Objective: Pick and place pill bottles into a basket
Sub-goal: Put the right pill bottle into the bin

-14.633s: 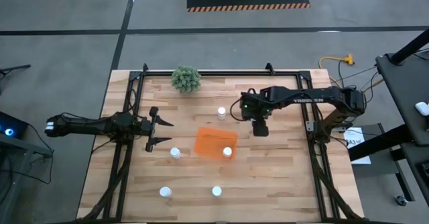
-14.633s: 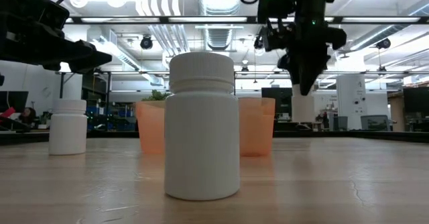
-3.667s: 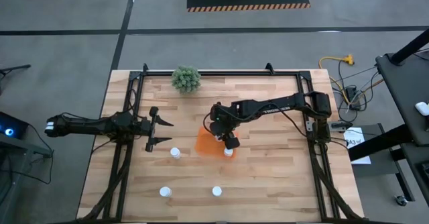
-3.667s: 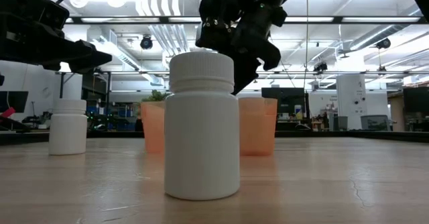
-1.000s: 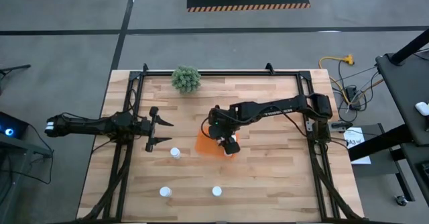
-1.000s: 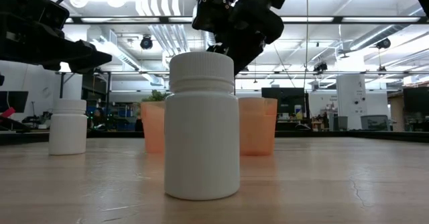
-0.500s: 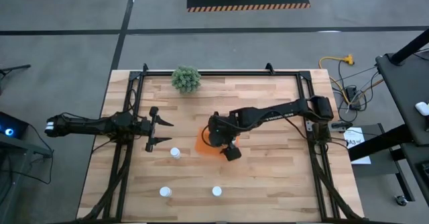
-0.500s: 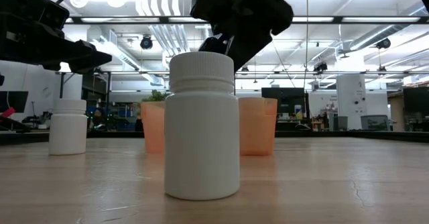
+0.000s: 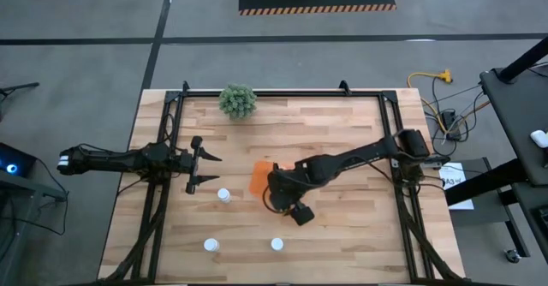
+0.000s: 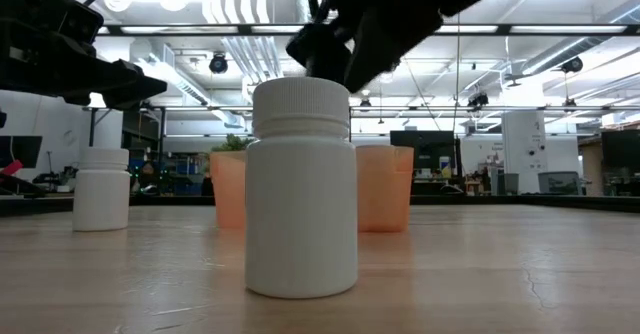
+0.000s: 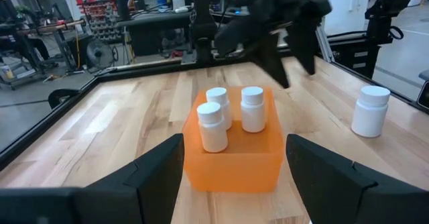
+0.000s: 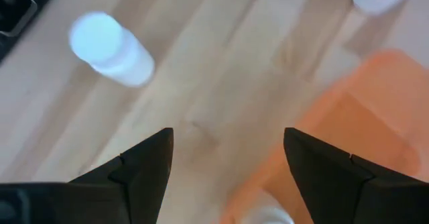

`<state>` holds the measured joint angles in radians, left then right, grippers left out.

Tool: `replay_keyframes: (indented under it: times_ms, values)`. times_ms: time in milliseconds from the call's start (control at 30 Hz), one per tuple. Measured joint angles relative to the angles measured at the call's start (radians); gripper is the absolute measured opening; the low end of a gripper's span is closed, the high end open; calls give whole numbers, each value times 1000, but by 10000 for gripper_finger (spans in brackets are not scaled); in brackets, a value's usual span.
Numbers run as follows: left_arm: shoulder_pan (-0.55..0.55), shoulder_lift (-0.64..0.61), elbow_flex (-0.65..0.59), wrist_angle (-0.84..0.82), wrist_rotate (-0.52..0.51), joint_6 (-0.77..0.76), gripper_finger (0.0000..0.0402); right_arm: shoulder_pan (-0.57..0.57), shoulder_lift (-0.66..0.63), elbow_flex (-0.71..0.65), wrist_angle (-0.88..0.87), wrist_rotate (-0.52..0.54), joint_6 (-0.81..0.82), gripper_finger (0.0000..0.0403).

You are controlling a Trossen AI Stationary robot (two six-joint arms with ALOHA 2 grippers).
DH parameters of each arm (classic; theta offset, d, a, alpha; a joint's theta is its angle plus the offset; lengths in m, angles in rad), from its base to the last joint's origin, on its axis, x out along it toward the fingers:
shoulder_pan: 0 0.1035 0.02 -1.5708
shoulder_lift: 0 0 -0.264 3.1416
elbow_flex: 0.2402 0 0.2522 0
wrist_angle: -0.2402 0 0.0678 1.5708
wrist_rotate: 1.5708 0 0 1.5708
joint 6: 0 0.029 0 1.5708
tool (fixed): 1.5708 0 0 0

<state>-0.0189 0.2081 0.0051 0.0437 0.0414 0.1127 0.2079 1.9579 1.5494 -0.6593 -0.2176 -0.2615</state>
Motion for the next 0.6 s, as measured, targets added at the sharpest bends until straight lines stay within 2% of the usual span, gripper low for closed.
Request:
replay_keyframes:
  times_ms: [167,600]
  values:
    - [0,0,0,0,0,0,245,39,0,0,81,0,0,265]
    - [0,1,0,0,0,0,245,116,25,-5,165,0,19,262]
